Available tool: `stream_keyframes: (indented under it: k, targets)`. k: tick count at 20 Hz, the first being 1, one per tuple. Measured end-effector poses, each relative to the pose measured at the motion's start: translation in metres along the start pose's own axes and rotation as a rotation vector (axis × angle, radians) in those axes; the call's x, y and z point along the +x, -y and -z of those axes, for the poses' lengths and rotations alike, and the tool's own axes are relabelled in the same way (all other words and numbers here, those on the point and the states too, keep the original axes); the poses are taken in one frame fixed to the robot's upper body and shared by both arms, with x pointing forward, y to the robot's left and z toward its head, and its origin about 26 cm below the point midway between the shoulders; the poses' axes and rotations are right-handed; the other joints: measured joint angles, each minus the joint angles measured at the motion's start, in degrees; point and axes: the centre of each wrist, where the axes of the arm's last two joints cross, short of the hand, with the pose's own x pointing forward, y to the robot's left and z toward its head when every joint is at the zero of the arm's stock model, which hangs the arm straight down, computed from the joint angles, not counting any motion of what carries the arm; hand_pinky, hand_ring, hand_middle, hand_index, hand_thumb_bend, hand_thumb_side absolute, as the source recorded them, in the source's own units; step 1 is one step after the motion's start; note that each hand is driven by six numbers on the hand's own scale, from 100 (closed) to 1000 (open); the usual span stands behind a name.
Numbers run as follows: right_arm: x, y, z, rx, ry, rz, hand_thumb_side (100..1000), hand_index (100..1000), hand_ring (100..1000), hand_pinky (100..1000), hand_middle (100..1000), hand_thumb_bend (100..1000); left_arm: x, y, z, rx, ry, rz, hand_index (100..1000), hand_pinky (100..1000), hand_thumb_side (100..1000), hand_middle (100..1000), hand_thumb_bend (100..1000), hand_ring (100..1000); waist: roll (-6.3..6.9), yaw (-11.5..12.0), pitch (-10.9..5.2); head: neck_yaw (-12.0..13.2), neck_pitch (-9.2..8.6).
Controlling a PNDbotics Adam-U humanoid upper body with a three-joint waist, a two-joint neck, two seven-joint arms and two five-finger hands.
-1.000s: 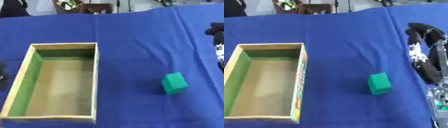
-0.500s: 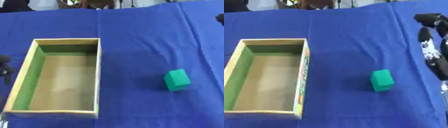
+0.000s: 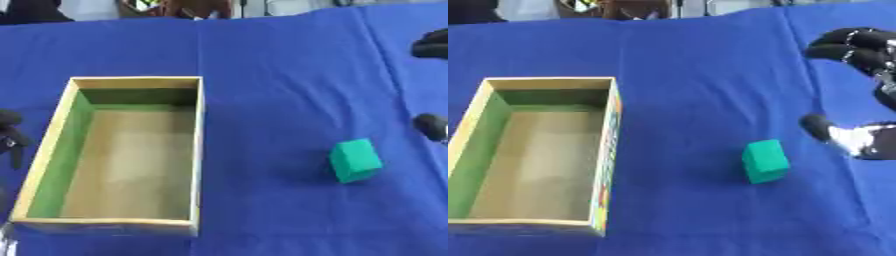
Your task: Pick up objects on the table and place them in the box.
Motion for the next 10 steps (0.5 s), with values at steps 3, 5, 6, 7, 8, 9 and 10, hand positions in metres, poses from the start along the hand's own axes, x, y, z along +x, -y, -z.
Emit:
stream_keyframes:
  k: [3, 5, 6, 7, 8, 9, 10]
  targets:
    - [0.0, 0.007, 0.006, 0.15, 0.062, -0.082, 1000, 885, 893, 833, 802, 487, 0.0, 0.0, 0.0, -0.002, 0.0, 0.001, 495, 100, 909, 484, 100, 346, -0.17, 0.36, -0.02, -0.39, -0.08]
    - [0.001, 0.011, 0.011, 0.242, 0.092, -0.118, 1000, 893, 897, 835, 800, 524, 0.0, 0.0, 0.0, -0.003, 0.0, 0.001, 495, 100, 910, 484, 100, 346, -0.19, 0.59, -0.03, -0.53, -0.23]
    - [0.001, 0.013, 0.013, 0.283, 0.104, -0.13, 970, 898, 897, 835, 795, 544, 0.0, 0.0, 0.0, -0.004, 0.0, 0.001, 495, 100, 910, 484, 100, 346, -0.2, 0.69, -0.03, -0.64, -0.29]
    - [0.002, 0.014, 0.015, 0.321, 0.114, -0.14, 925, 902, 900, 836, 790, 562, 0.0, -0.001, 0.0, -0.006, 0.001, 0.003, 495, 100, 910, 484, 100, 346, -0.22, 0.75, -0.03, -0.72, -0.42]
    - [0.002, 0.015, 0.016, 0.359, 0.122, -0.145, 893, 915, 904, 838, 788, 576, 0.0, -0.001, 0.0, -0.008, 0.002, 0.004, 496, 100, 910, 485, 100, 347, -0.27, 0.81, -0.04, -0.82, -0.52]
    - [0.003, 0.016, 0.017, 0.392, 0.126, -0.146, 884, 920, 903, 838, 782, 578, 0.0, -0.001, 0.0, -0.01, 0.003, 0.006, 496, 100, 910, 485, 100, 347, -0.34, 0.88, -0.04, -0.9, -0.54]
    - [0.003, 0.017, 0.018, 0.425, 0.128, -0.143, 885, 921, 901, 837, 777, 577, 0.0, -0.001, 0.0, -0.012, 0.003, 0.007, 496, 100, 910, 485, 100, 347, -0.46, 0.97, -0.04, -0.93, -0.55]
